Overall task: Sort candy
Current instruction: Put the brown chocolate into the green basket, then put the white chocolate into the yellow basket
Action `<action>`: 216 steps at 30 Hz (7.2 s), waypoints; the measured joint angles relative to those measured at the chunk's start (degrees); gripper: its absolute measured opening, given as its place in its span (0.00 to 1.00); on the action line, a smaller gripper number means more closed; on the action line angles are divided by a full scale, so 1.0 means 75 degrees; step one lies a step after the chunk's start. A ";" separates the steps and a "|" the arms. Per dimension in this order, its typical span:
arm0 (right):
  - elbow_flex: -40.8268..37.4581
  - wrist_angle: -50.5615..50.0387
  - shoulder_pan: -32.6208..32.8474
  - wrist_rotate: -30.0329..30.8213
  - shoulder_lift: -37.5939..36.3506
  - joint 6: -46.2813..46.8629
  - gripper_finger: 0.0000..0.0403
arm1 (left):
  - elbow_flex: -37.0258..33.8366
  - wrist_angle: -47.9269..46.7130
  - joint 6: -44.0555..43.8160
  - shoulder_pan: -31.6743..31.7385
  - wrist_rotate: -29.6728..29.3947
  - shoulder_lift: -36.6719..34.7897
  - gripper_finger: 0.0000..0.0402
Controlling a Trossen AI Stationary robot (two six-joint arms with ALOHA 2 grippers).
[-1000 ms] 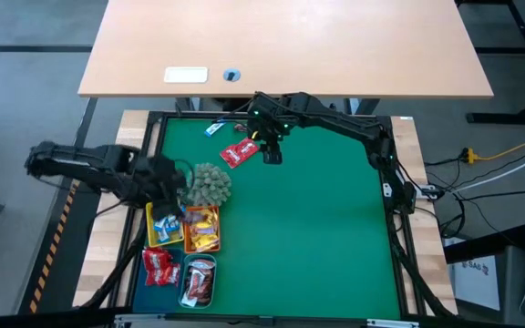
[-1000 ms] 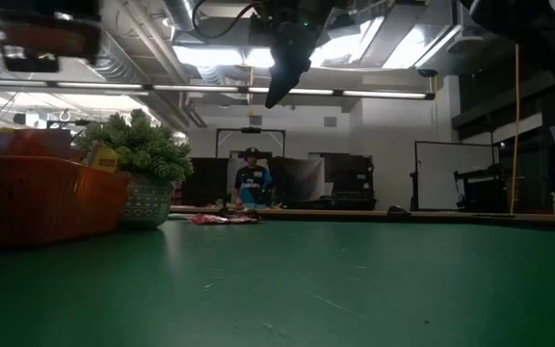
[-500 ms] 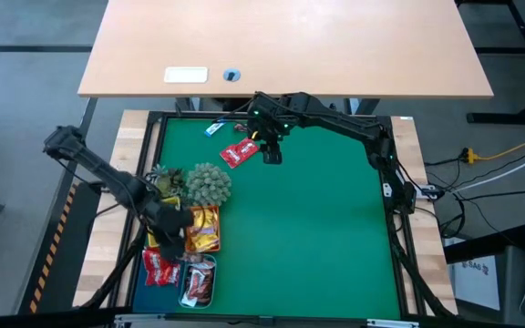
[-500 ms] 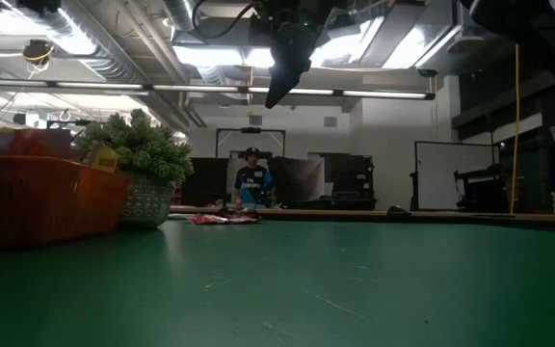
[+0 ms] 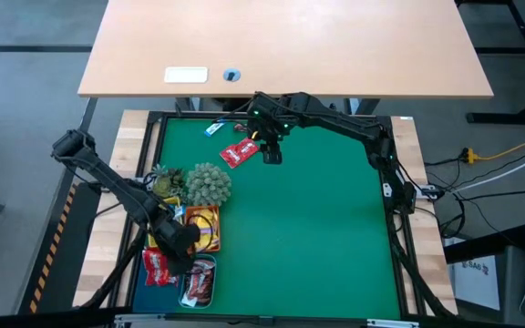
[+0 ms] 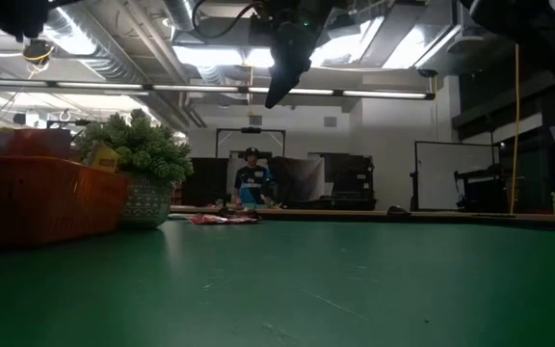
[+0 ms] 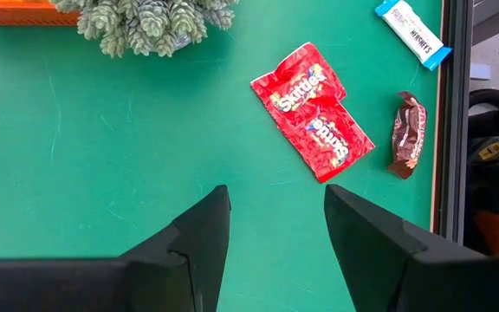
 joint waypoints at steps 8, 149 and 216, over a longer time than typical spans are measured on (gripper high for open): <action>0.0001 -0.0002 -0.0002 0.0000 0.0000 0.0000 0.47 | 0.0000 0.0001 0.0113 0.0000 -0.0176 0.0543 0.21; -0.3904 0.6655 0.0758 -0.1082 -0.0610 0.1610 0.47 | 0.0003 0.3322 1.0199 1.2211 -0.1968 0.2416 0.44; -0.3901 0.6940 0.0761 -0.0797 -0.1064 0.1617 0.47 | 0.0425 0.2334 1.1398 1.2117 -0.2129 0.3328 0.43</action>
